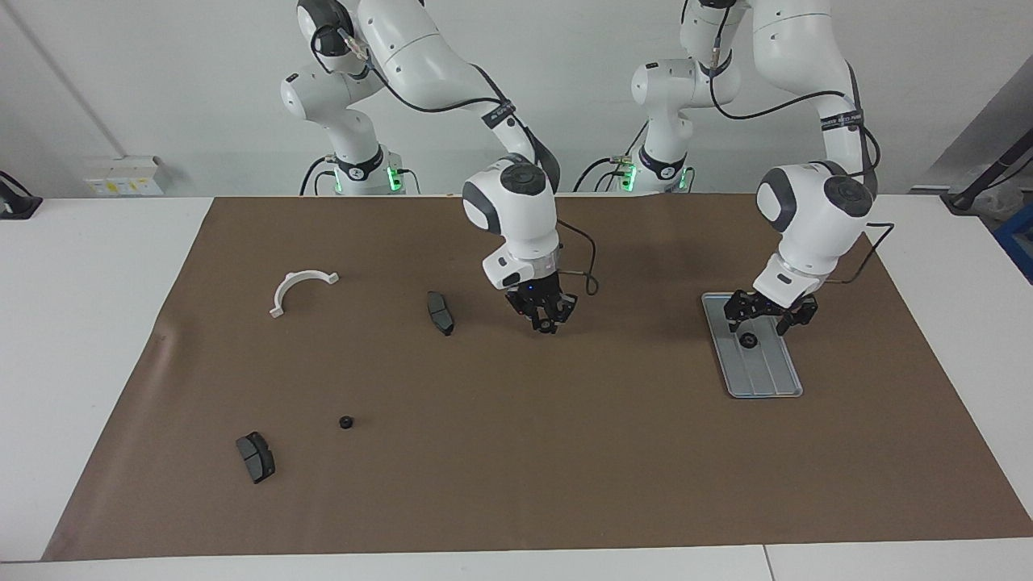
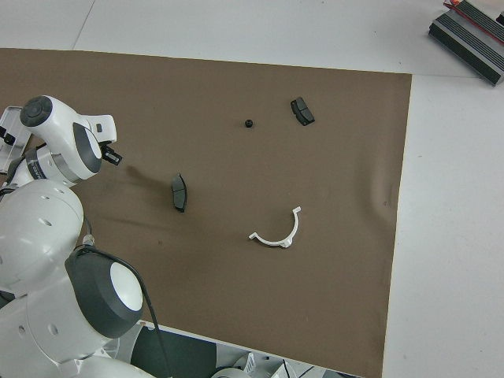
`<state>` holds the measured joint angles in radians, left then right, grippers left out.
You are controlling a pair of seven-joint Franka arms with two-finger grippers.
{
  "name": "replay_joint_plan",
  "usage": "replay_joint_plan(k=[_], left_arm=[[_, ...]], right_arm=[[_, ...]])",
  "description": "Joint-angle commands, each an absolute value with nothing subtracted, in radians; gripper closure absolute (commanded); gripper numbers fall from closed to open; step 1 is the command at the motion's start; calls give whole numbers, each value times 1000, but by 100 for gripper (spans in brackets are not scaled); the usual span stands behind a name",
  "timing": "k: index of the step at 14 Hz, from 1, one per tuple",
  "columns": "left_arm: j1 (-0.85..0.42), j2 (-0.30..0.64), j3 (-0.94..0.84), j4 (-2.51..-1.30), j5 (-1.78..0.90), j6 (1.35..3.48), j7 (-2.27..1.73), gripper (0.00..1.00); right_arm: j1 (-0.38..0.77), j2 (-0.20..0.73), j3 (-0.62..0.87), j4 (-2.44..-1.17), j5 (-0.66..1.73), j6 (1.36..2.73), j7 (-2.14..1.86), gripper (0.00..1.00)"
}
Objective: Pick bearing gear from pile to tray
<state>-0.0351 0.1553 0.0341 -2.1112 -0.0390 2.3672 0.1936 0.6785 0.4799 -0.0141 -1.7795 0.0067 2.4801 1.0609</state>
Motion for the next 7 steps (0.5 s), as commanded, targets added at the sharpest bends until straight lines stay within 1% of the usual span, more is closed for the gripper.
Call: replay_joint_plan(k=[1,2,3,5,7], left_arm=[[-84,159,43,-2043,-52,2295,103,0],[-110,163,44,-2030,-52,2281,48,0],[-132,163,44,-2022,-52,2272,-9,0],[-175,161,43,-2014,-52,2264,-105,0],[-219,163,43,-1997,-51,2260,-219,0]], right_arm=[[675,497,-17,-1764,-25,2488,1086,78],[675,497,-17,-1764,-25,2490,1088,59],[676,497,-17,-1769,-25,2487,1088,1],[669,489,-24,-1766,-49,2477,1086,0],[625,427,-34,-1775,-61,2432,1057,0]])
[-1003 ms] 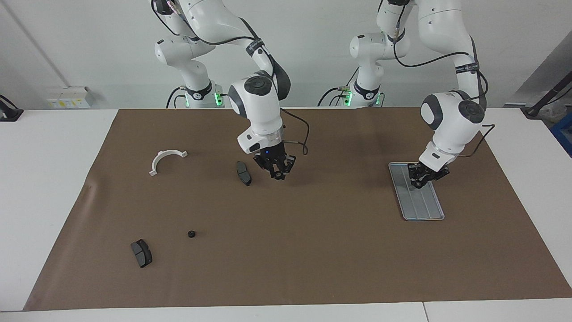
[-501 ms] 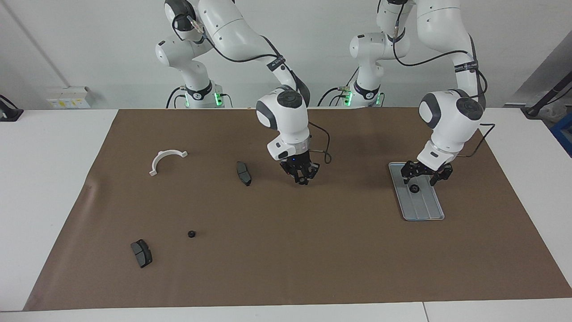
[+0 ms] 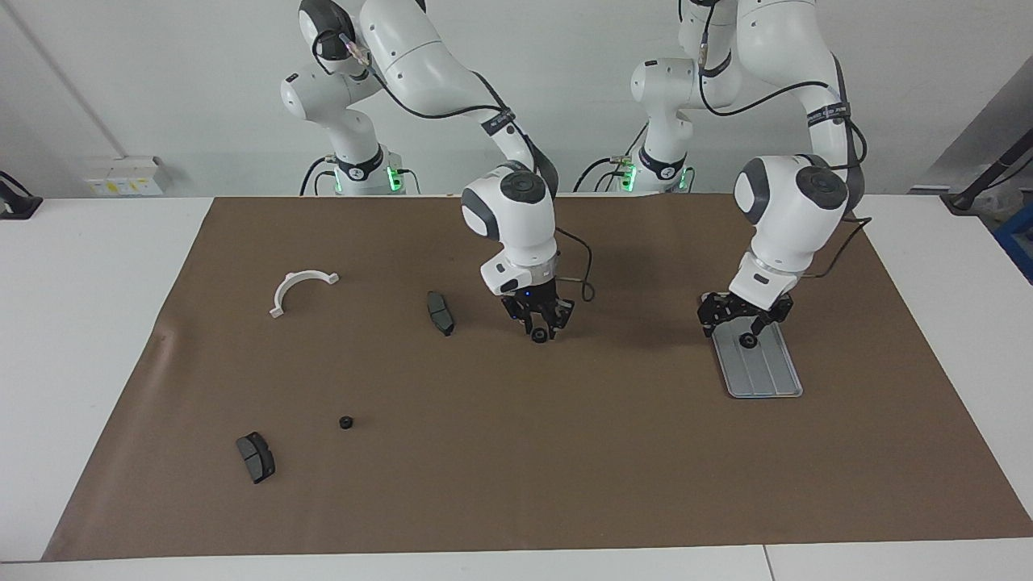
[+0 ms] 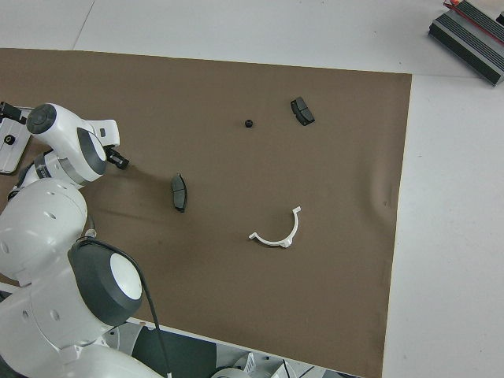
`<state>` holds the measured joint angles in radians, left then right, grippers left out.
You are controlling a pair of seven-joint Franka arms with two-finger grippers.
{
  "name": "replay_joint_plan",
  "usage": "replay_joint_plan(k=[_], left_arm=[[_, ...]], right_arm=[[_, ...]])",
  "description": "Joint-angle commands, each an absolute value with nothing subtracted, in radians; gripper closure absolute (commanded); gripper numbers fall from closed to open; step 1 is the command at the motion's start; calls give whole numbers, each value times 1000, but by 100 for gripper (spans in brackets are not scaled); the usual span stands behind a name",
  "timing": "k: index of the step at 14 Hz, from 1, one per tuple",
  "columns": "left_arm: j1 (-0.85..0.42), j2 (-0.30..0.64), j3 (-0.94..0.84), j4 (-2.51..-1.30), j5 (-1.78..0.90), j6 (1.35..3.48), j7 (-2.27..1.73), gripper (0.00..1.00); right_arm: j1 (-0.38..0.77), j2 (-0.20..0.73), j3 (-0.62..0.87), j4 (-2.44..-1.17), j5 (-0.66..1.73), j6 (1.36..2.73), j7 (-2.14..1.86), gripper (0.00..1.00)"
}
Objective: Pick bearing gear from pile to tray
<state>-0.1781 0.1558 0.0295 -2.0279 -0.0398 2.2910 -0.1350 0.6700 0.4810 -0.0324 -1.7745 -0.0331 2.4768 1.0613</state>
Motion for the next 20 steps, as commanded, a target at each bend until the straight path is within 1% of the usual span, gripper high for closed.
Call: replay_joint_plan(k=[1,3,4,7,9,11,12,14,15,16,18,20], left_arm=[[-247,164,41,-1994,-51,2260,-273,0],[-314,167,43,-1982,-49,2260,-401,0],[-365,167,43,-1980,-49,2261,-457,0],[-492,170,44,-1980,-45,2264,-567,0],[-567,227,44,-1947,-41,2275,-629,0],[-639,343,44,-1852,-38,2279,-701,0],[-653,372,44,-1829,-38,2292,-716,2],[-666,383,43,-1827,-35,2315,-716,6],[-693,403,43,-1824,-34,2327,-715,8],[-702,419,44,-1825,-31,2356,-715,8],[-701,420,43,-1830,-20,2375,-706,13],[-701,422,41,-1832,3,2376,-701,17]], right_arm=[[586,395,-32,-1779,-61,2392,1001,0],[499,335,-32,-1793,-61,2336,835,0],[436,316,-31,-1795,-61,2315,734,0],[286,314,-31,-1786,-51,2298,467,0],[198,325,-28,-1773,-45,2293,295,0],[161,366,-28,-1728,-37,2273,200,0],[140,399,-26,-1685,-37,2252,169,0],[121,497,-21,-1568,-35,2226,144,0],[123,526,-21,-1545,-29,2229,144,0],[123,550,-21,-1542,-28,2243,143,0],[121,589,-21,-1542,-32,2282,138,0],[121,601,-23,-1542,-29,2293,140,0]])
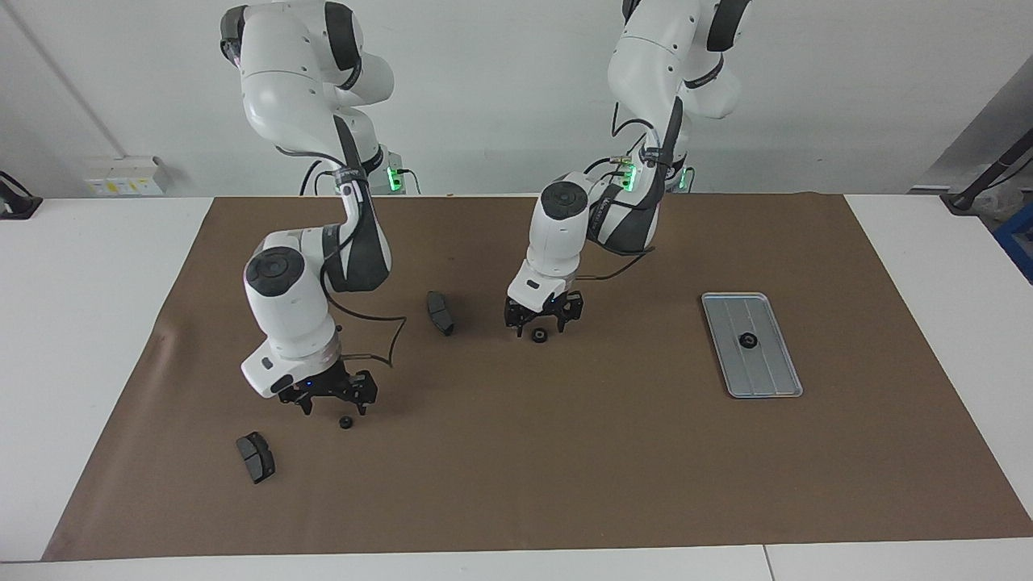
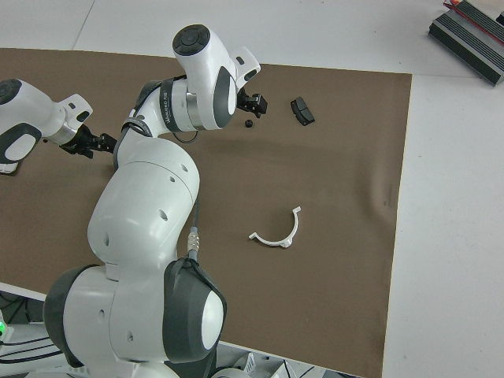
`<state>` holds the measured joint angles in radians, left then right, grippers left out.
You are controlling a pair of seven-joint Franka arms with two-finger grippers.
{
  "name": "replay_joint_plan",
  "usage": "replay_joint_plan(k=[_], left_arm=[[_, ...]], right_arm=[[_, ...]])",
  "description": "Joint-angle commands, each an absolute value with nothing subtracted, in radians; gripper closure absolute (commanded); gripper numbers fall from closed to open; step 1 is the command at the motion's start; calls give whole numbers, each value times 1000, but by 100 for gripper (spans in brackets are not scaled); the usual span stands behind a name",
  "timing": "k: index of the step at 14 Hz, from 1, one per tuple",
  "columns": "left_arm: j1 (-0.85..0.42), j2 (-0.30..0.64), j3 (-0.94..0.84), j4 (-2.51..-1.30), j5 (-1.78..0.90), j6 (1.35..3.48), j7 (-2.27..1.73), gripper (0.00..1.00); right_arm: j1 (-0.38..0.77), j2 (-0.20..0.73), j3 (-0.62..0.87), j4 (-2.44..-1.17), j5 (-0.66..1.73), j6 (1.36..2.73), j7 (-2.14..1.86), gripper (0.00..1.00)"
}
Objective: Pick bearing gear from pile to tray
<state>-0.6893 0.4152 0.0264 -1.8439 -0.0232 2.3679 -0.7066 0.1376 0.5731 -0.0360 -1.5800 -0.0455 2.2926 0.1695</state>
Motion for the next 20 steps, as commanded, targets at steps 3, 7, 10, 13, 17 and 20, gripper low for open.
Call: replay_joint_plan(k=[3,7,10,13,17,20], left_arm=[[-701,430,40,-1838,18,2376,-654,28],[-706,430,38,-1848,18,2378,-647,36],[-716,425,37,-1864,18,2381,-647,39],[-733,417,37,-1893,18,2395,-649,41],[-736,414,37,-1904,18,2395,-649,45],[-749,410,35,-1910,18,2391,-649,59]], right_arm=[[120,612,-21,-1555,-20,2321,140,0],[117,611,-23,-1575,-17,2327,140,26],[121,607,-23,-1603,-17,2327,140,39],[121,606,-21,-1609,-17,2329,140,41],[121,601,-21,-1620,-17,2329,140,72],[123,600,-21,-1620,-15,2327,155,100]])
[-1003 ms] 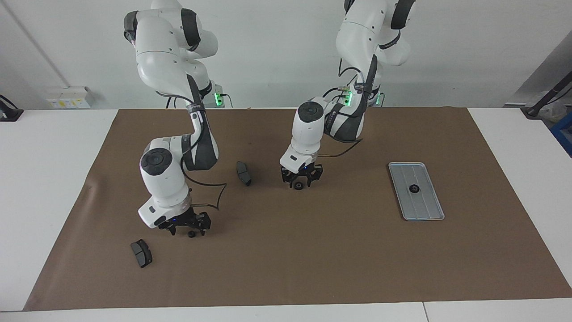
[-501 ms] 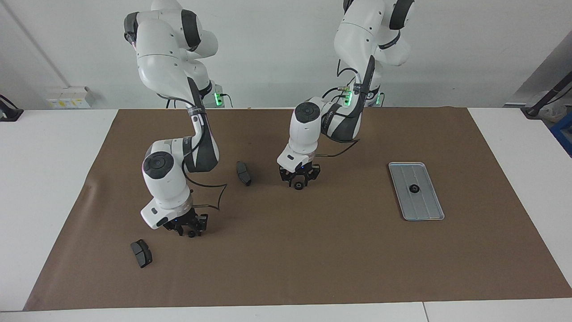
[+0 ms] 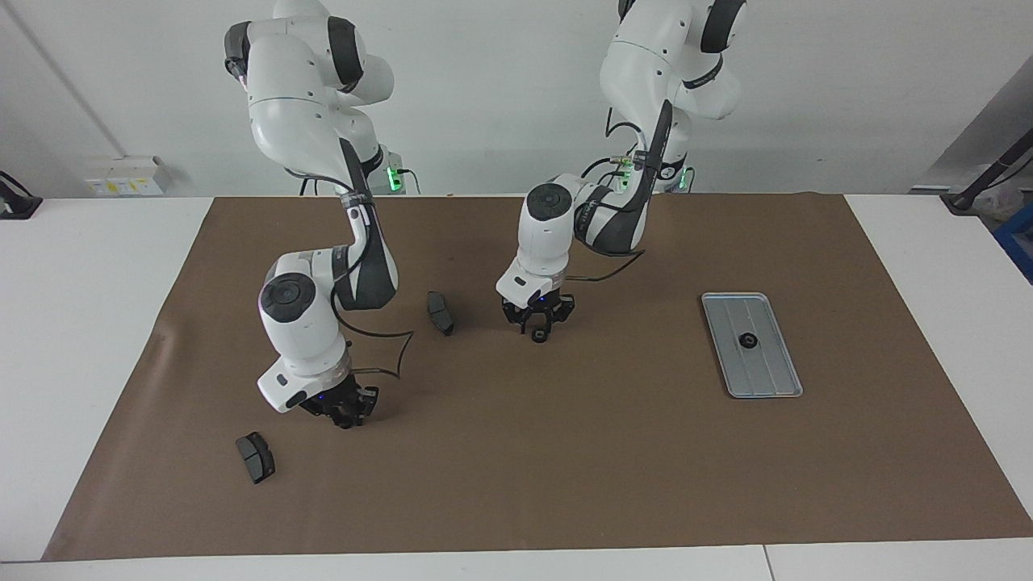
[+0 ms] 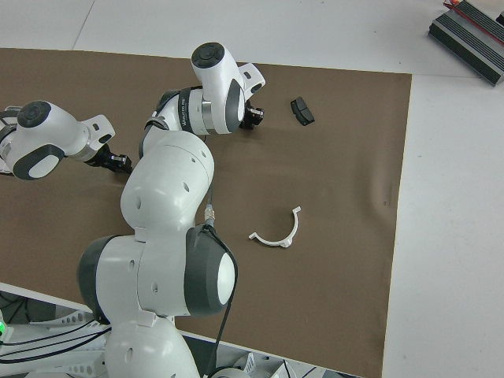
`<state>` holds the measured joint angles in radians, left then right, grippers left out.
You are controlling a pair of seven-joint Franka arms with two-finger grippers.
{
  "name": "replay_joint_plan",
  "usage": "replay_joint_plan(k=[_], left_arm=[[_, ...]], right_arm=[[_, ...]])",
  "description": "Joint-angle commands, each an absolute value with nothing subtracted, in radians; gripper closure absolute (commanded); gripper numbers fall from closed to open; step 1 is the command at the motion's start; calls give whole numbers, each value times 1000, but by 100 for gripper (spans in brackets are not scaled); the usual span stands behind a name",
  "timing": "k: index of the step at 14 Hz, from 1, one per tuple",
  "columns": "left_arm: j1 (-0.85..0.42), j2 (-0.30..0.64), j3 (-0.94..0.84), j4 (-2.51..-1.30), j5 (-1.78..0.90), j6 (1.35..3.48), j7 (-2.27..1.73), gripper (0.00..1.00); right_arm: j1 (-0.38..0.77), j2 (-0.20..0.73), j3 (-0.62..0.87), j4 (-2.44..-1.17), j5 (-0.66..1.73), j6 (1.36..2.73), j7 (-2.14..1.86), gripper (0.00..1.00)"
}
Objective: Pick bearing gear from pile to tray
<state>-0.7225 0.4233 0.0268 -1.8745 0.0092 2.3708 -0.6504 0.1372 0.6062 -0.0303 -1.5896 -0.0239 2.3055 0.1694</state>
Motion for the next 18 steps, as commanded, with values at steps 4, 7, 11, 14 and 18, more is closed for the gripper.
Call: replay_joint_plan(k=[4,7,11,14,18], left_arm=[[-746,410,37,-1910,18,2385,-649,85],[-704,419,43,-1827,9,2300,-649,97],[-539,365,35,-1753,5,2209,-631,100],[-428,302,34,-1756,-30,2163,-560,100],[-267,261,41,-1785,-37,2060,-277,99]], right_arm=[[124,589,-23,-1608,-15,2307,155,100],[124,505,-23,-1608,-14,2232,178,100],[146,373,-20,-1612,-15,2099,273,100],[245,331,-20,-1612,-15,2025,429,100],[366,337,-3,-1612,-14,2048,650,100]])
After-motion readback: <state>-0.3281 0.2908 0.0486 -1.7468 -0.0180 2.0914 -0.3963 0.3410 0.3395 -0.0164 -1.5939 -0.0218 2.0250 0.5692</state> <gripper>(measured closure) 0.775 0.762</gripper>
